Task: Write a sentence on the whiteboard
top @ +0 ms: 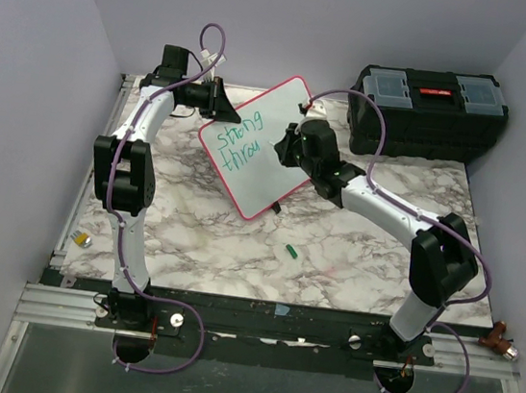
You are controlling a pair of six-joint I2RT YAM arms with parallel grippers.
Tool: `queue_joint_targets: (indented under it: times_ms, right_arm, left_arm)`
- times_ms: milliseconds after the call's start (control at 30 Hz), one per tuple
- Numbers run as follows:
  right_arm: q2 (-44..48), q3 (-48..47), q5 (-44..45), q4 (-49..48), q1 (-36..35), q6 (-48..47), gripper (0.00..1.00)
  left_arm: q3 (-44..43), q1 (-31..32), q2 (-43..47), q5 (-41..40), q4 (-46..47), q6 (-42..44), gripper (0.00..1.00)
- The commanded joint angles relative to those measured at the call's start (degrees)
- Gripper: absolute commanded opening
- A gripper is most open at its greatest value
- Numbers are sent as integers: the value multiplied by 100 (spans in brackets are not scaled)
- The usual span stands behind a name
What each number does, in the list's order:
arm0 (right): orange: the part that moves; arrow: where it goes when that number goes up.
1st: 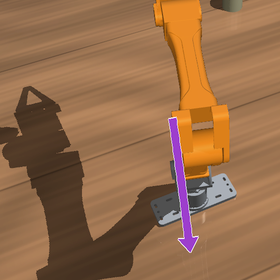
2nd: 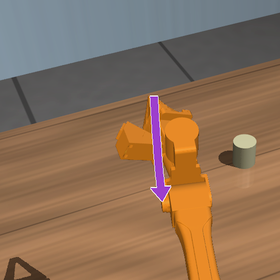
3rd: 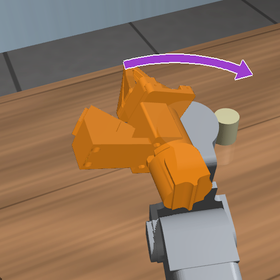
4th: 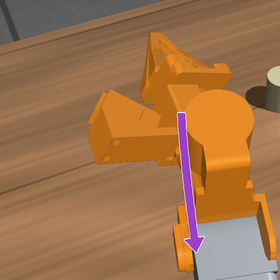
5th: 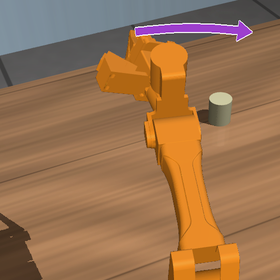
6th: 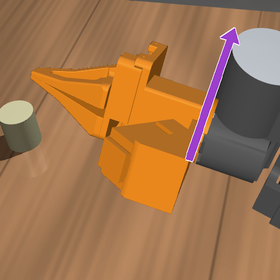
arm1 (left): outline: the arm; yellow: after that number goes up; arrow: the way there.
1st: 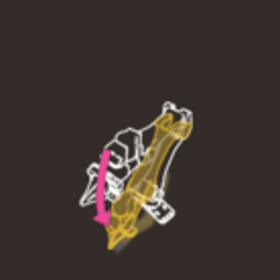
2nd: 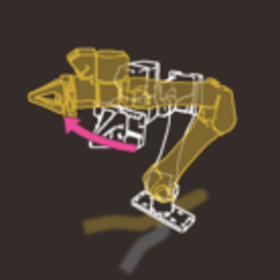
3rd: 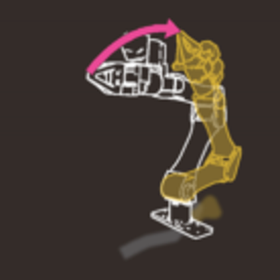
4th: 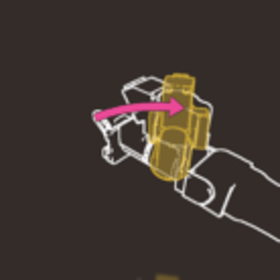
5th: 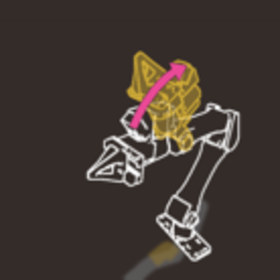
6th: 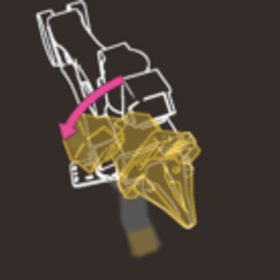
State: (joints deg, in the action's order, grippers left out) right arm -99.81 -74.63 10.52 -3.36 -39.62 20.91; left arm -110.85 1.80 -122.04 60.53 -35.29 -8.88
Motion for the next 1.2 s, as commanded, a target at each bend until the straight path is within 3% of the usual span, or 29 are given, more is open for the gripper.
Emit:
queue_joint_targets:
  times_ms: [0,700,1167]
  right_arm:
    - [-168,-241,-191,37,58,-110,1]
    - [-722,-702,-351,-20,90,-40,1]
    - [-562,-364,-945,23,86,70,1]
  left_arm:
    - [19,136,101,1,40,352,0]
    - [35,136,110,19,49,348,0]
    - [45,136,110,37,50,342,0]
